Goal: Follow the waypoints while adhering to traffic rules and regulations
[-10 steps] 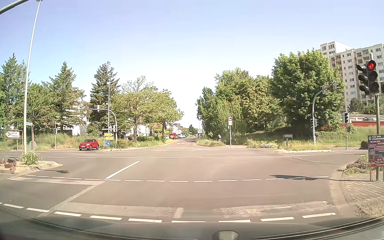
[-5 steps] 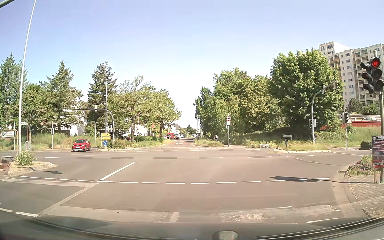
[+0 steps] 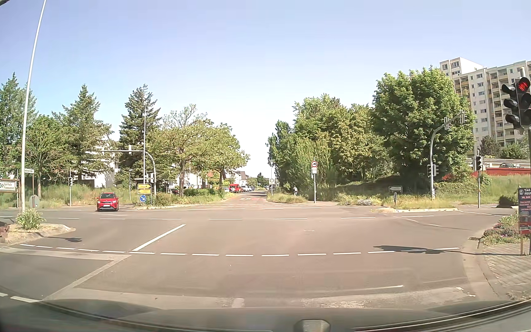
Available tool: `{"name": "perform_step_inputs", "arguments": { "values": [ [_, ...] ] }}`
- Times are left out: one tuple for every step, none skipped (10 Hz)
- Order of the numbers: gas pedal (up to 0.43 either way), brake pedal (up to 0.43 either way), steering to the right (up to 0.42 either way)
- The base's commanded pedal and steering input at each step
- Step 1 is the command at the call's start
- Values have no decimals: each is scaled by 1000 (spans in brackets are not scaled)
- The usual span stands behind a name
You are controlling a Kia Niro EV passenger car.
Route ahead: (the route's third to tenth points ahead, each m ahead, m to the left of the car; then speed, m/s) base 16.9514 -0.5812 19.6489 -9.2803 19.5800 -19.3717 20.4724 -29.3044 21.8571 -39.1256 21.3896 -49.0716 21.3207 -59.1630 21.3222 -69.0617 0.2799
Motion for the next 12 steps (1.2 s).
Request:
{"name": "perform_step_inputs", "arguments": {
  "values": [
    [0,177,94],
    [0,177,94],
    [0,177,94],
    [0,177,94],
    [0,177,94],
    [0,177,94],
    [0,177,94],
    [0,177,94],
    [0,177,94],
    [0,177,94],
    [0,177,94],
    [0,177,94]
  ]
}}
